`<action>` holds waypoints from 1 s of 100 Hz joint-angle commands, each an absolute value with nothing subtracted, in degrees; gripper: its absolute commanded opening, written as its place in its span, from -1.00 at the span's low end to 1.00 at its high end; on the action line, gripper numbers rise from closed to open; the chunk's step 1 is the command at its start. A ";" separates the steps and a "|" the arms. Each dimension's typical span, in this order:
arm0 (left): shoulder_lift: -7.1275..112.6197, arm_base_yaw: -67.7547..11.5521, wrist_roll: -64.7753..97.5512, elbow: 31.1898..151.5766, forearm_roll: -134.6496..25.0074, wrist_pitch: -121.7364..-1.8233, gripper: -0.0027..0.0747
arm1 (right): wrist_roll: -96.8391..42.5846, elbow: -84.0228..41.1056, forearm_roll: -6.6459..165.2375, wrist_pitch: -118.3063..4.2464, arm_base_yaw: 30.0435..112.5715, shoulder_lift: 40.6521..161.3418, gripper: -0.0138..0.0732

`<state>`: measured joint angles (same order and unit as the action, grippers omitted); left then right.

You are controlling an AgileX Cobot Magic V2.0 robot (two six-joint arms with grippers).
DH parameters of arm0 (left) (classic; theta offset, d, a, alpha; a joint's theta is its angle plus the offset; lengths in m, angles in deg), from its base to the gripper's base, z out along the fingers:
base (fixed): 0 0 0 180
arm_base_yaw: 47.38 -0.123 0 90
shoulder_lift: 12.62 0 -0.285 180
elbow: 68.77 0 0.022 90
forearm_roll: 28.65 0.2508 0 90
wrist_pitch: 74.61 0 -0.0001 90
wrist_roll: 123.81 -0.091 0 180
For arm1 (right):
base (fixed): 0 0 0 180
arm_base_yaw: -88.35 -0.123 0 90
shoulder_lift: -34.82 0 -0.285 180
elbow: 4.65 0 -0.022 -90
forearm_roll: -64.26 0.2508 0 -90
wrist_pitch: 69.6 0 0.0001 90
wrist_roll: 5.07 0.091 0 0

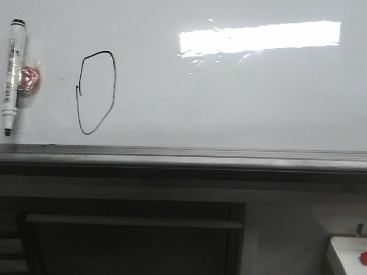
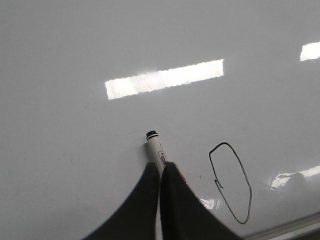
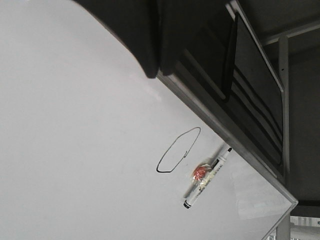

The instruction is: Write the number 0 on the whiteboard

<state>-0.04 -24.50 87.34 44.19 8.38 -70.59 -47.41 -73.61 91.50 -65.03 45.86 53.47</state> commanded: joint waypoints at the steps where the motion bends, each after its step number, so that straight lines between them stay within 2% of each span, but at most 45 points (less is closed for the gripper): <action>1: 0.60 -24.73 87.57 45.88 8.48 -73.77 -0.98 | -47.42 -72.13 91.88 -69.27 45.97 53.93 -0.80; 15: 0.60 -24.73 87.57 45.88 8.11 -71.52 -0.98 | -47.42 -72.13 91.88 -69.27 45.97 53.93 -0.80; 24: 0.60 -24.78 86.88 45.80 1.92 -67.77 -0.98 | -47.42 -72.13 91.88 -69.27 45.97 53.93 -0.80; 39: 0.36 -27.52 69.17 45.80 -10.01 -66.98 -0.98 | -47.42 -72.13 91.88 -69.27 45.97 53.93 -0.80; 56: -2.26 -35.78 56.19 45.24 -28.65 -66.61 -0.98 | -47.42 -72.13 91.88 -69.27 45.97 53.93 -0.80; 75: -6.40 -44.20 56.61 39.64 -30.16 -71.36 -0.98 | -47.42 -72.13 91.88 -69.27 45.97 53.93 -0.80; 88: -6.59 -45.43 60.26 35.46 -29.65 -75.68 -0.98 | -47.42 -72.13 91.88 -69.14 45.97 53.93 -0.80; 100: -6.59 -45.43 64.00 33.28 -27.84 -73.57 -0.98 | -47.42 -72.13 91.88 -69.14 45.97 53.93 -0.80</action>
